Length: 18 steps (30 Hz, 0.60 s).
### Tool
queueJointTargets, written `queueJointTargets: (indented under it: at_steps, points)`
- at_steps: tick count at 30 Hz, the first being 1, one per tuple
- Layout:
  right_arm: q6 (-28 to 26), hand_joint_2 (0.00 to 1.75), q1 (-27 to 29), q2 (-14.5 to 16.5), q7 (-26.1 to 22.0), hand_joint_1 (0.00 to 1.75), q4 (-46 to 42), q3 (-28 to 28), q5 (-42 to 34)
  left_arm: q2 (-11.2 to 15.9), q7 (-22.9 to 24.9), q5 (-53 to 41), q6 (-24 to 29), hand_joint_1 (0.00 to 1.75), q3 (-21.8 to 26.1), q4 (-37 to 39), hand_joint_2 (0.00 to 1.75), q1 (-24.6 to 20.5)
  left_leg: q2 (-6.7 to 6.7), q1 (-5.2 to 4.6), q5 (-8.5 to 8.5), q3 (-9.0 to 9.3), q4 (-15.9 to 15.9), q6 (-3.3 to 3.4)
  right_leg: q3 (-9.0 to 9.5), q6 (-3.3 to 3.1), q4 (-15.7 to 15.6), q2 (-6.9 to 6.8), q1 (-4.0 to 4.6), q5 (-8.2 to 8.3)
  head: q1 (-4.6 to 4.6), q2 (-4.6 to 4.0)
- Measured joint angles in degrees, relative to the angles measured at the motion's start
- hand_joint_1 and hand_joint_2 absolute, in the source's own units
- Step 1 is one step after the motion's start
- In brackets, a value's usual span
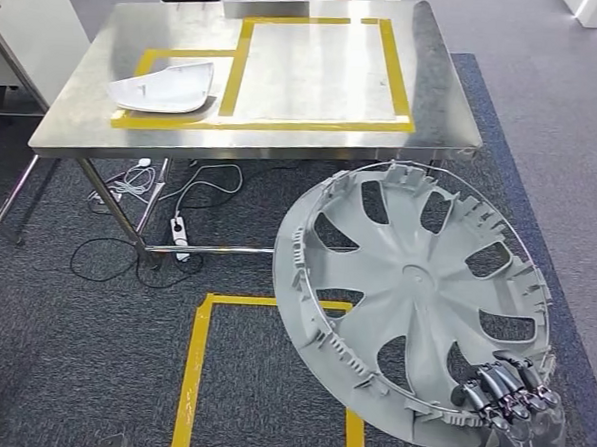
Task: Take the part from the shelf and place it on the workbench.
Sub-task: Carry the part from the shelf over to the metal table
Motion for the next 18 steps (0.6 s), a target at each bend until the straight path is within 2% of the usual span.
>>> queueJointTargets:
  at_steps: [2, 4, 5, 6, 7, 8, 9, 10, 11, 13, 15, 16, 18]
  points:
    - [0.0, 1.75, 0.0, 0.0, 0.3, 1.75, 0.0, 0.0, 0.1, 0.0, 0.0, 0.0, 0.0, 0.00, 0.0, 0.0, 0.00, -0.2, 2.08, -0.06, -2.47, -2.60, 5.3, -0.23, 0.30, -0.60, 0.0, -0.67, 0.08, -0.26, -0.22, 0.00]
    - [0.0, 1.75, 0.0, 0.0, 0.5, 1.75, 0.0, -0.1, 0.1, 0.0, 0.0, 0.0, 0.0, 0.00, 0.0, 0.0, 0.00, -0.2, 2.90, -0.09, -5.20, -6.94, 13.0, -0.17, 0.51, -0.96, 0.0, -1.28, 0.28, -0.57, -0.29, 0.00]
    - [0.0, 1.75, 0.1, 0.0, 0.5, 1.75, 0.0, -0.1, 0.2, 0.0, 0.0, 0.0, 0.0, 0.00, 0.0, 0.0, 0.00, -0.2, 2.95, -0.10, -5.37, -8.46, 15.3, -0.02, 0.68, -1.06, 0.0, -1.49, 0.39, -0.75, -0.29, 0.00]
    - [0.0, 1.75, 0.1, 0.0, 0.5, 1.75, 0.0, -0.1, 0.3, 0.0, 0.0, 0.0, 0.0, 0.00, 0.0, 0.0, 0.00, -0.1, 2.95, -0.15, -4.42, -9.10, 15.7, 0.25, 0.92, -1.11, 0.0, -1.64, 0.52, -0.96, -0.29, 0.00]
    - [0.0, 1.75, 0.1, 0.0, 0.5, 1.75, 0.0, -0.1, 0.4, 0.0, 0.0, 0.0, 0.0, 0.00, 0.0, 0.0, 0.00, -0.1, 2.96, -0.25, -2.42, -8.68, 13.9, 0.65, 1.26, -1.09, 0.0, -1.74, 0.65, -1.19, -0.29, 0.00]
    - [0.0, 1.75, 0.1, 0.0, 0.5, 1.75, 0.0, -0.1, 0.5, 0.0, 0.0, 0.0, 0.0, 0.00, 0.0, 0.0, 0.00, -0.1, 3.01, -0.46, 0.22, -7.49, 10.4, 1.24, 1.67, -1.04, -0.1, -1.84, 0.76, -1.46, -0.28, 0.00]
    - [0.0, 1.75, 0.1, 0.0, 0.6, 1.75, 0.0, -0.1, 0.6, 0.0, 0.0, 0.0, 0.0, 0.00, 0.0, 0.0, 0.00, -0.1, 3.20, -0.75, 2.10, -6.15, 7.0, 1.84, 1.96, -0.94, -0.1, -1.96, 0.86, -1.73, -0.24, 0.00]
    - [0.0, 1.75, 0.0, 0.0, 0.6, 1.75, 0.0, -0.1, 0.6, 0.0, 0.0, 0.0, 0.0, 0.00, 0.0, 0.0, 0.00, -0.1, 3.38, -1.09, 3.29, -4.91, 4.0, 2.34, 2.23, -0.77, -0.2, -2.06, 0.94, -1.98, -0.24, 0.00]
    - [0.0, 1.75, 0.0, 0.0, 0.6, 1.75, 0.0, -0.1, 0.6, 0.0, 0.0, 0.0, 0.0, 0.00, 0.0, 0.0, 0.00, -0.2, 3.56, -1.37, 3.57, -4.11, 2.1, 2.63, 2.32, -0.51, -0.3, -2.17, 0.94, -2.10, -0.28, 0.00]
    - [0.0, 1.75, 0.0, 0.0, 0.7, 1.75, 0.0, -0.1, 0.6, 0.0, -0.1, 0.0, 0.0, 0.00, 0.0, 0.0, 0.00, -0.2, 3.59, -1.70, 2.98, -3.68, 0.7, 2.67, 2.42, 0.11, -0.7, -2.43, 0.89, -2.08, -0.42, 0.00]
    - [0.0, 1.75, 0.0, 0.0, 0.8, 1.75, 0.0, -0.1, 0.7, 0.0, -0.1, 0.0, 0.0, 0.00, 0.0, 0.0, 0.00, -0.1, 3.42, -1.46, 3.12, -3.10, -0.5, 2.67, 2.28, 0.67, -0.7, -2.45, 0.76, -2.46, -0.39, 0.01]
    - [0.0, 1.75, 0.0, 0.0, 0.8, 1.75, 0.0, -0.1, 0.7, 0.0, -0.1, 0.0, 0.0, 0.00, 0.0, 0.0, 0.00, 0.0, 3.34, -1.32, 3.24, -2.70, -1.1, 2.79, 1.64, 0.86, 0.6, -2.21, 0.76, -3.20, -0.32, 0.01]
    - [0.0, 1.75, -0.1, 0.0, 0.8, 1.75, 0.0, -0.1, 0.9, -0.1, -0.2, 0.0, 0.0, 0.00, 0.0, 0.0, 0.00, -0.1, 3.25, -1.33, 3.25, -2.14, -1.6, 3.16, -1.74, 1.01, 6.5, -1.50, 0.82, -5.68, -0.08, 0.00]
